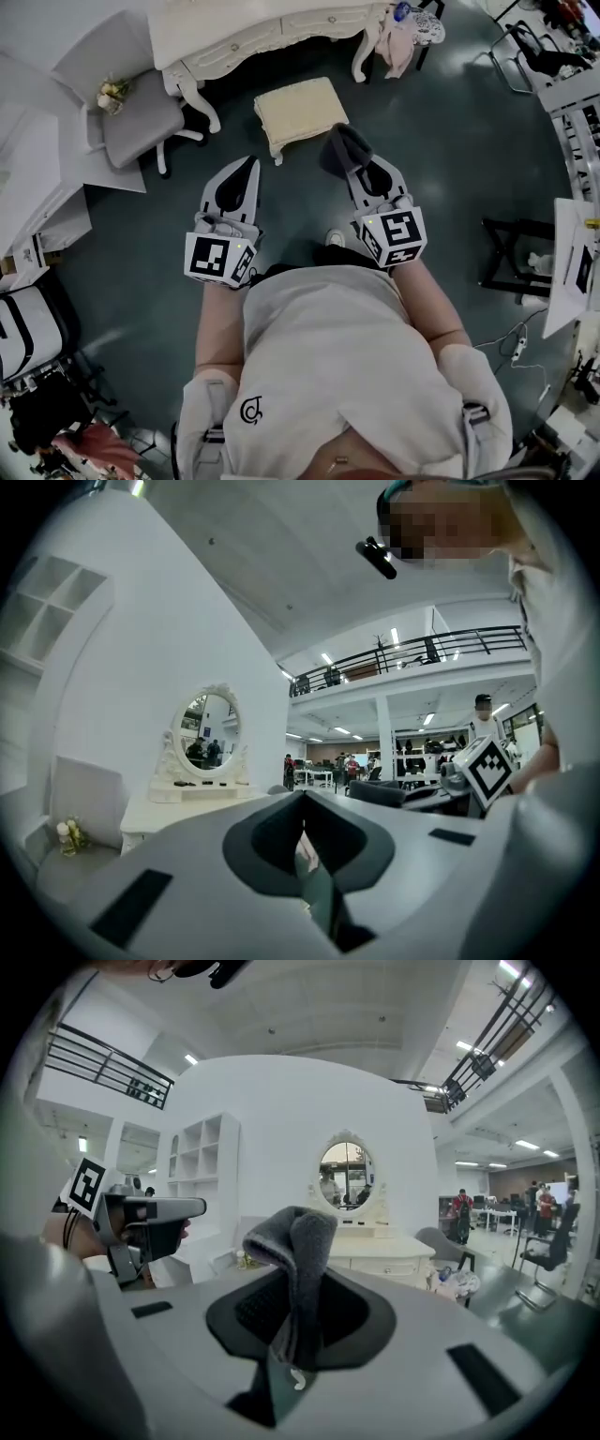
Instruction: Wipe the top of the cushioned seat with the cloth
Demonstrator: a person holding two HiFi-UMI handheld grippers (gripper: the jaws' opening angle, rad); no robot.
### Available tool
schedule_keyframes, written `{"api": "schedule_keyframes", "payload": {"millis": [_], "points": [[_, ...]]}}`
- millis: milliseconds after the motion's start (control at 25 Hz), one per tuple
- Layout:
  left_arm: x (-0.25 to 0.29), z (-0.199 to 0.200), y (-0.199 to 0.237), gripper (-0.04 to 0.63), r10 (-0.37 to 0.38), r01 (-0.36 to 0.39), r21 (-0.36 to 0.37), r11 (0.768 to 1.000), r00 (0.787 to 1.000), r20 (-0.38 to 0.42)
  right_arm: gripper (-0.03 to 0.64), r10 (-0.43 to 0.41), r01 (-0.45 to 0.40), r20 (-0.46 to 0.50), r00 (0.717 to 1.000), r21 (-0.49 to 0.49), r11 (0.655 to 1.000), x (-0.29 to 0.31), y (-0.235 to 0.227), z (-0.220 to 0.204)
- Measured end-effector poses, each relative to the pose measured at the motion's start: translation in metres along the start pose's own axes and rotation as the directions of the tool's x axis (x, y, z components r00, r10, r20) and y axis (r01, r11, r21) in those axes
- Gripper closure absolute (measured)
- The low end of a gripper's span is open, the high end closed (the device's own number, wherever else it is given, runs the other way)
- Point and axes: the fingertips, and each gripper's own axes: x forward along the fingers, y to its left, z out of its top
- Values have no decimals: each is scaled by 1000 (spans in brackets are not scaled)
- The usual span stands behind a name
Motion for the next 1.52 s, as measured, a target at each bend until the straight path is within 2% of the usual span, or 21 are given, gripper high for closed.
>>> {"api": "schedule_keyframes", "payload": {"millis": [200,440,680,880,1080,1280,1440,1520], "points": [[56,-12,-20,581,51,-51,2,999,998,-20,543,79,-79,-20,997,-20,997,27,-57,0],[94,-24,-8,581,116,-115,20,993,991,-73,541,174,-175,-57,983,-18,984,78,-80,-2],[129,-56,49,581,167,-170,-10,985,979,-115,541,223,-228,-128,966,-20,974,164,-87,-19],[167,-72,111,581,164,-168,-39,985,981,-105,541,249,-257,-185,951,-23,966,244,-82,-28],[193,-99,174,581,138,-149,-56,987,978,-156,541,281,-291,-221,934,-15,956,318,-73,-34],[220,-101,216,581,147,-156,-83,984,983,-108,541,344,-361,-249,905,-26,932,378,-65,-40],[236,-137,224,581,108,-123,-99,987,984,-144,540,378,-392,-321,868,21,920,417,-62,-71],[241,-161,231,581,126,-149,-139,979,979,-163,540,402,-416,-368,838,44,908,434,-57,-96]]}}
